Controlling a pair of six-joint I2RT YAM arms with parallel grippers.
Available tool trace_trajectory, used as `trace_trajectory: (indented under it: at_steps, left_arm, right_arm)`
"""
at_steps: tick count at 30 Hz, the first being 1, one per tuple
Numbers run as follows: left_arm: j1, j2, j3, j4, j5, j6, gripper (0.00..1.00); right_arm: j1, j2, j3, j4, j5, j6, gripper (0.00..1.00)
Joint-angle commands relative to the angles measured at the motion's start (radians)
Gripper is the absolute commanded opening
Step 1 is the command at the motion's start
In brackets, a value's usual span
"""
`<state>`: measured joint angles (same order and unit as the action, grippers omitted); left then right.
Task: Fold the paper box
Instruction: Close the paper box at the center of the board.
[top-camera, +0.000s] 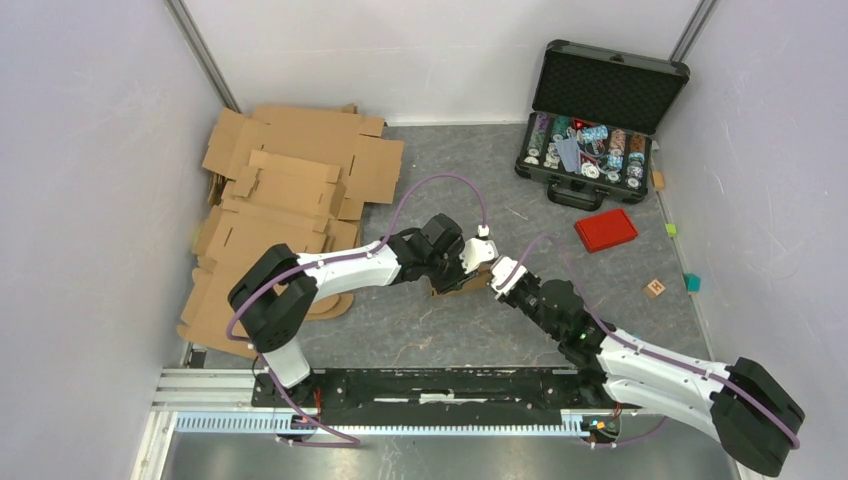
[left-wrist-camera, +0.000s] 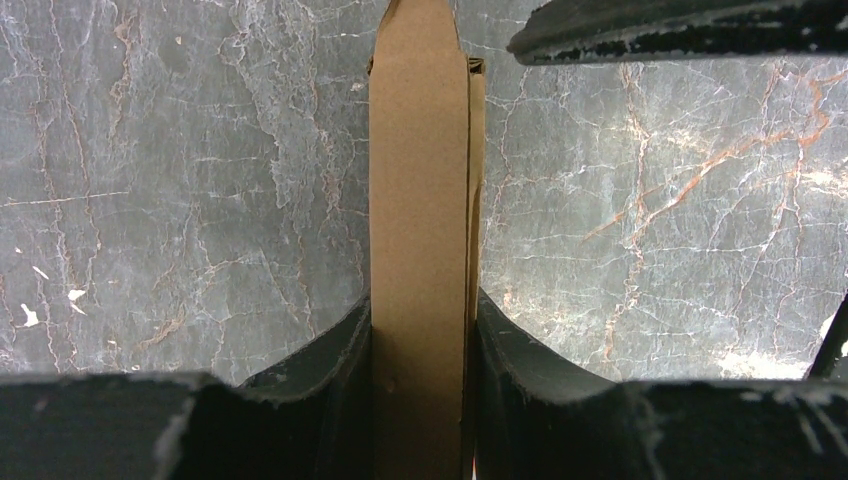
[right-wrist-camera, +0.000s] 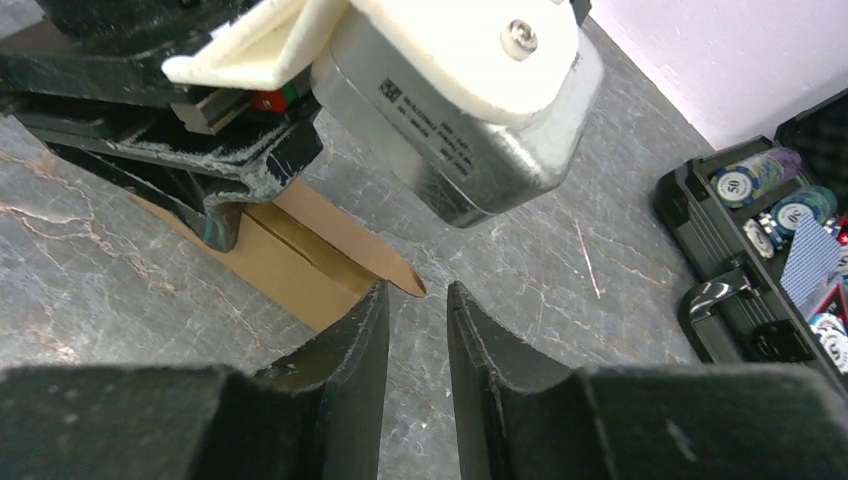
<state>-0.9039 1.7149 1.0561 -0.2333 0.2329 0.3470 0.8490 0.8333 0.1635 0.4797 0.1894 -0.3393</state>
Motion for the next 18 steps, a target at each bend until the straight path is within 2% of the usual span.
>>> trace_trajectory:
  at_steps: [1, 9, 18]
  left_arm:
    - [-0.003, 0.002, 0.014, -0.032, -0.010, -0.011, 0.20]
    - [-0.003, 0.030, 0.041, -0.072, 0.035, 0.008, 0.20]
    - [-0.003, 0.019, 0.039, -0.085, 0.044, 0.024, 0.20]
  right_arm:
    - [0.002, -0.011, -0.018, 0.022, 0.025, -0.066, 0.33]
    - [0.002, -0.001, -0.112, 0.196, -0.042, -0.159, 0.35]
    - [0.003, 0.027, -0.096, 0.257, -0.070, -0.186, 0.34]
